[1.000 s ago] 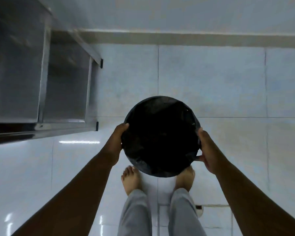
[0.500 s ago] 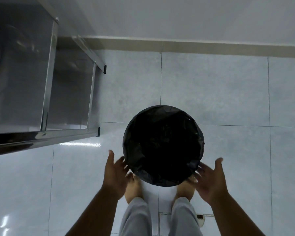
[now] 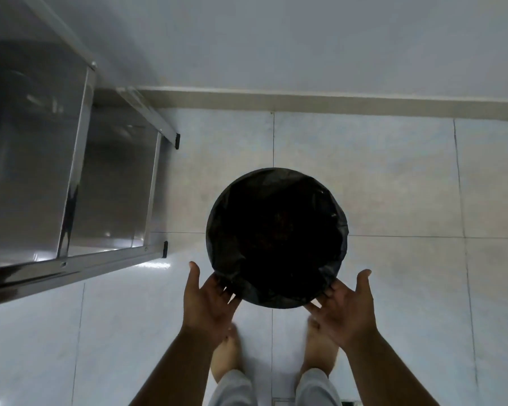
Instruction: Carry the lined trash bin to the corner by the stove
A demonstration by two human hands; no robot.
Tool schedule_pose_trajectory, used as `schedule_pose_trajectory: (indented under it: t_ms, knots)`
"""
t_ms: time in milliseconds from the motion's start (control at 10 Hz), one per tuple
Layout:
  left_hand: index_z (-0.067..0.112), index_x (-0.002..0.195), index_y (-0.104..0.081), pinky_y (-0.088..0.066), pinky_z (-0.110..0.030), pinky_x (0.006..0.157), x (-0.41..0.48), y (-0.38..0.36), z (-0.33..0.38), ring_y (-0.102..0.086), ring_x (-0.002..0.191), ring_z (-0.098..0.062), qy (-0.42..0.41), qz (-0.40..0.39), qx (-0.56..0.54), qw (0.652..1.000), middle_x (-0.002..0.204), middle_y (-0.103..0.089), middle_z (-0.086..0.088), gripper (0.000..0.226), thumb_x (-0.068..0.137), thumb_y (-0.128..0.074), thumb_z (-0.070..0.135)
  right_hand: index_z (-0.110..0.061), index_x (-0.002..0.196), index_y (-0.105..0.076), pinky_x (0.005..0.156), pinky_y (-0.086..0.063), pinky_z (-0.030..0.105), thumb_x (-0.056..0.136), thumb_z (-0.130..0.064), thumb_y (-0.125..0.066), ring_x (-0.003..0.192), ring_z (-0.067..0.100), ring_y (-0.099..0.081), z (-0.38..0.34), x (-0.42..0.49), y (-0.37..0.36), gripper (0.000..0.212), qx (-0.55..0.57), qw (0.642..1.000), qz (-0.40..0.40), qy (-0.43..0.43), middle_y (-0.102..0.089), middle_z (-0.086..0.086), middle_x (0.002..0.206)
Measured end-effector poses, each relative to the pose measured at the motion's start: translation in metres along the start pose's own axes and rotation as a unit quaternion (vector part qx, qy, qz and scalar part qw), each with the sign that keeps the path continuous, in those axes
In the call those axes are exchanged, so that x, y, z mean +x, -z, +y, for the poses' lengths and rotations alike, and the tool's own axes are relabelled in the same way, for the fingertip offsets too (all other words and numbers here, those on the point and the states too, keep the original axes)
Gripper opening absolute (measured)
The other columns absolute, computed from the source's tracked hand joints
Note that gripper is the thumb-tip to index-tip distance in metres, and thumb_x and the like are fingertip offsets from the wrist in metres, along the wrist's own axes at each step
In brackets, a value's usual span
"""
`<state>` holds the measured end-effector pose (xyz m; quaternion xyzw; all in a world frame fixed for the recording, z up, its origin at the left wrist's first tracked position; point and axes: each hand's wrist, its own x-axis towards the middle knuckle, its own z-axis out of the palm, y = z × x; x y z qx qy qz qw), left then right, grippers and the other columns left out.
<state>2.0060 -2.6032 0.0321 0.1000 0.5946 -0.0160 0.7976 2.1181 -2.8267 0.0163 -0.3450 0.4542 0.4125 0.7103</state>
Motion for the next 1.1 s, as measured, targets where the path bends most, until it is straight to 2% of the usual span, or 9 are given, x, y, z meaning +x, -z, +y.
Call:
schedule_pose_trajectory:
  t_ms: [100,200,300,400,500,800,900,1000,1100]
  knots:
    - [0.014,0.142,-0.050,-0.039,-0.053,0.108,0.013,-0.025,0.022,-0.055,0.128,-0.036,-0.023,-0.018,0.014,0.999,0.141,-0.058,-0.014,0.082,0.085,-0.041,0.073,-0.013,0.135,-0.055,0.097,-0.043,0.058,0.076,-0.085,-0.030,0.126,0.035,-0.055,-0.019,0.016,-0.026,0.096,-0.009,1.000,-0.021,0.021,-0.063,0.013,0.133]
    - [0.014,0.142,-0.050,-0.036,-0.054,0.112,0.026,-0.047,0.044,-0.055,0.129,-0.035,-0.040,-0.039,0.036,0.998,0.142,-0.058,-0.014,0.082,0.085,-0.042,0.072,-0.013,0.137,-0.053,0.104,-0.038,0.059,0.077,-0.084,-0.030,0.127,0.034,-0.055,-0.039,0.031,-0.050,0.096,-0.031,0.998,-0.046,0.039,-0.062,0.012,0.134]
    - [0.015,0.142,-0.050,-0.035,-0.054,0.113,0.039,-0.069,0.064,-0.057,0.127,-0.034,-0.049,-0.058,0.054,0.996,0.143,-0.057,-0.013,0.080,0.087,-0.040,0.071,-0.014,0.136,-0.054,0.099,-0.042,0.057,0.078,-0.084,-0.032,0.127,0.035,-0.054,-0.059,0.046,-0.075,0.094,-0.044,0.997,-0.053,0.044,-0.062,0.012,0.135]
    - [0.015,0.142,-0.050,-0.042,-0.053,0.106,0.051,-0.089,0.083,-0.060,0.122,-0.034,-0.056,-0.070,0.069,0.994,0.142,-0.058,-0.014,0.078,0.088,-0.038,0.070,-0.014,0.139,-0.051,0.097,-0.045,0.056,0.080,-0.081,-0.031,0.125,0.037,-0.055,-0.077,0.057,-0.097,0.091,-0.063,0.995,-0.061,0.051,-0.062,0.012,0.135]
    - [0.014,0.139,-0.053,-0.049,-0.052,0.098,0.060,-0.108,0.101,-0.063,0.119,-0.035,-0.059,-0.084,0.065,0.993,0.139,-0.061,-0.015,0.076,0.088,-0.042,0.069,-0.014,0.140,-0.049,0.104,-0.041,0.058,0.080,-0.081,-0.031,0.125,0.036,-0.055,-0.090,0.067,-0.114,0.092,-0.072,0.993,-0.075,0.058,-0.061,0.012,0.136]
    - [0.016,0.137,-0.055,-0.050,-0.051,0.098,0.072,-0.140,0.126,-0.061,0.122,-0.035,-0.072,-0.091,0.076,0.990,0.138,-0.061,-0.014,0.073,0.088,-0.044,0.068,-0.017,0.141,-0.048,0.106,-0.038,0.058,0.082,-0.080,-0.030,0.126,0.036,-0.053,-0.111,0.079,-0.146,0.089,-0.095,0.990,-0.079,0.068,-0.058,0.010,0.139]
    - [0.015,0.137,-0.055,-0.046,-0.051,0.104,0.071,-0.139,0.124,-0.060,0.123,-0.034,-0.079,-0.081,0.083,0.990,0.139,-0.060,-0.014,0.073,0.088,-0.044,0.068,-0.016,0.142,-0.047,0.106,-0.038,0.058,0.082,-0.079,-0.029,0.128,0.036,-0.052,-0.110,0.078,-0.147,0.089,-0.100,0.990,-0.070,0.069,-0.057,0.010,0.141]
    - [0.015,0.144,-0.047,-0.036,-0.052,0.114,0.060,-0.140,0.125,-0.052,0.132,-0.034,-0.082,-0.071,0.112,0.988,0.148,-0.052,-0.013,0.078,0.088,-0.041,0.069,-0.014,0.146,-0.041,0.108,-0.035,0.058,0.082,-0.079,-0.029,0.134,0.036,-0.046,-0.110,0.068,-0.147,0.092,-0.116,0.990,-0.046,0.066,-0.050,0.010,0.148]
    - [0.014,0.153,-0.033,-0.029,-0.052,0.117,0.041,-0.139,0.122,-0.038,0.143,-0.035,-0.097,-0.022,0.149,0.984,0.158,-0.038,-0.012,0.083,0.089,-0.043,0.066,-0.014,0.152,-0.030,0.110,-0.034,0.058,0.083,-0.077,-0.032,0.140,0.036,-0.037,-0.110,0.048,-0.141,0.093,-0.137,0.988,-0.009,0.074,-0.036,0.010,0.157]
